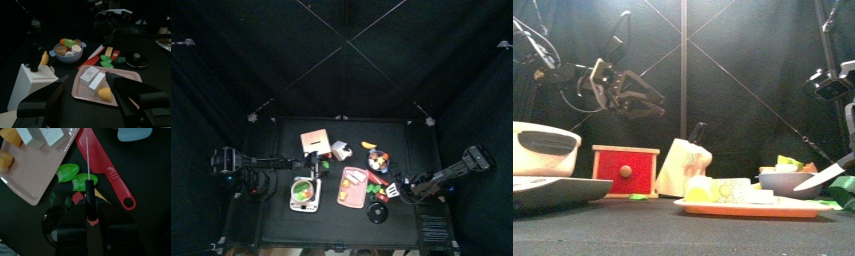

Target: Drop pairing knife

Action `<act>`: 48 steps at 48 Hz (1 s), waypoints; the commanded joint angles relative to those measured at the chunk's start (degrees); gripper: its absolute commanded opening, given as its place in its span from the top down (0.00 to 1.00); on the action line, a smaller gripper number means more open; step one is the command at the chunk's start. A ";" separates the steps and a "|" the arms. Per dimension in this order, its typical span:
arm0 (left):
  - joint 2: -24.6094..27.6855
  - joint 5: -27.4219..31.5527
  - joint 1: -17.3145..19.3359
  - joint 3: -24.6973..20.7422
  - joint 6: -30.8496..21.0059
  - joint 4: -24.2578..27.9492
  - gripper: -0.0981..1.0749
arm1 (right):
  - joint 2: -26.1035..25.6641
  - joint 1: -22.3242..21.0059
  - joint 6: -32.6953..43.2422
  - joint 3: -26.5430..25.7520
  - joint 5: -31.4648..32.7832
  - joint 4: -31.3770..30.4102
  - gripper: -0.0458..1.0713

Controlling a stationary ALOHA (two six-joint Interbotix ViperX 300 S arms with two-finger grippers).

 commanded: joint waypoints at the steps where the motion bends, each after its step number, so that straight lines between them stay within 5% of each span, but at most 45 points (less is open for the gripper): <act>1: -2.72 -1.67 0.00 0.62 0.09 0.88 0.12 | 0.53 -1.14 0.00 -0.53 0.18 0.35 0.48; 23: -3.25 -1.67 0.18 1.67 0.00 2.46 0.12 | 3.87 -1.76 0.09 -1.85 5.19 2.02 0.17; 48: -2.99 -1.67 0.00 2.20 -0.09 2.20 0.12 | 6.77 -2.20 -0.09 -6.15 4.22 -4.22 0.16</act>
